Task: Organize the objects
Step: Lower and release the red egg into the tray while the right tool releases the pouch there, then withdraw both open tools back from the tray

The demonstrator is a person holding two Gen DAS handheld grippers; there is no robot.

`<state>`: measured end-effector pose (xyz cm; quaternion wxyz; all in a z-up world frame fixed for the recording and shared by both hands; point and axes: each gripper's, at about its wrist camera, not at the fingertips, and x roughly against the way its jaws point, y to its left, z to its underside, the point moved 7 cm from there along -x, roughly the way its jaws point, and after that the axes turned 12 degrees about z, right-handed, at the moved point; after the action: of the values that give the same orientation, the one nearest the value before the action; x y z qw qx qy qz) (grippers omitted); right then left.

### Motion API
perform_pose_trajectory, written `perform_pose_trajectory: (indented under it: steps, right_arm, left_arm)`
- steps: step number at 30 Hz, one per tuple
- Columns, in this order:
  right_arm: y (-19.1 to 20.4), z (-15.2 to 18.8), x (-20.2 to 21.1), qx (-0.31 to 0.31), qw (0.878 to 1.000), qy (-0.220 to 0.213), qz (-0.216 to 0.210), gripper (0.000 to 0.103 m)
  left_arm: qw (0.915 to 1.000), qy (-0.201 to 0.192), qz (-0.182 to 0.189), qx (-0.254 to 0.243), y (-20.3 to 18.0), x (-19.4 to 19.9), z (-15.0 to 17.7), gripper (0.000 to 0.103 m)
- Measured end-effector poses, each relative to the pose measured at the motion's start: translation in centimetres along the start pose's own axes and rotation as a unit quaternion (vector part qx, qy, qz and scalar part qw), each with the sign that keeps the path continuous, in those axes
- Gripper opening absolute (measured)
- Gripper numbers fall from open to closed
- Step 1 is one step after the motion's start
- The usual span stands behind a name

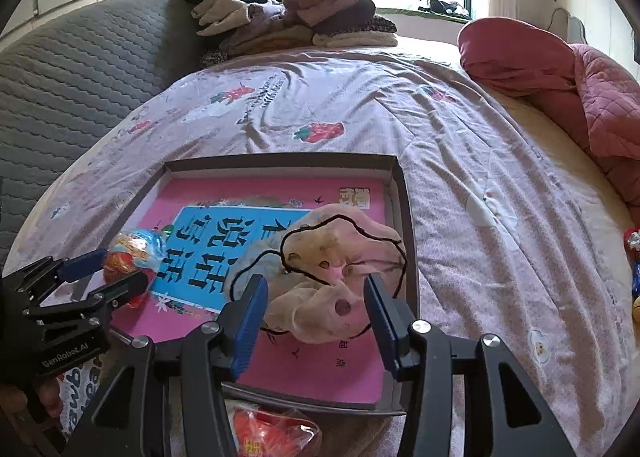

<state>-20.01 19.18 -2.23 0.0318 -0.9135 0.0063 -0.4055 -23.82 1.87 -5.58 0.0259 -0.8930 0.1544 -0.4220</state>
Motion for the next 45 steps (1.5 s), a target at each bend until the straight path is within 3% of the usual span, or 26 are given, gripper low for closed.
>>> perform_pose_trajectory:
  steps: [20, 30, 37, 45]
  right_arm:
    - [0.3, -0.8, 4.0, -0.002, 0.999, -0.046, -0.012, 0.05]
    - [0.6, 0.0, 6.8, 0.009, 0.997, -0.069, -0.013, 0.05]
    - [0.3, 0.4, 8.2, 0.007, 0.997, -0.083, -0.009, 0.05]
    - [-0.1, 2.2, 8.9, -0.008, 0.996, -0.087, -0.008, 0.05]
  left_arm:
    - [0.9985, -0.055, 0.002, -0.003, -1.0, 5.5, 0.6, 0.072]
    - [0.9976, -0.068, 0.013, -0.003, -1.5, 8.6, 2.8, 0.072]
    - [0.9964, -0.083, -0.004, -0.017, -1.6, 10.3, 3.9, 0.072]
    - [0.9954, -0.095, 0.0, -0.007, -1.8, 11.1, 4.5, 0.072]
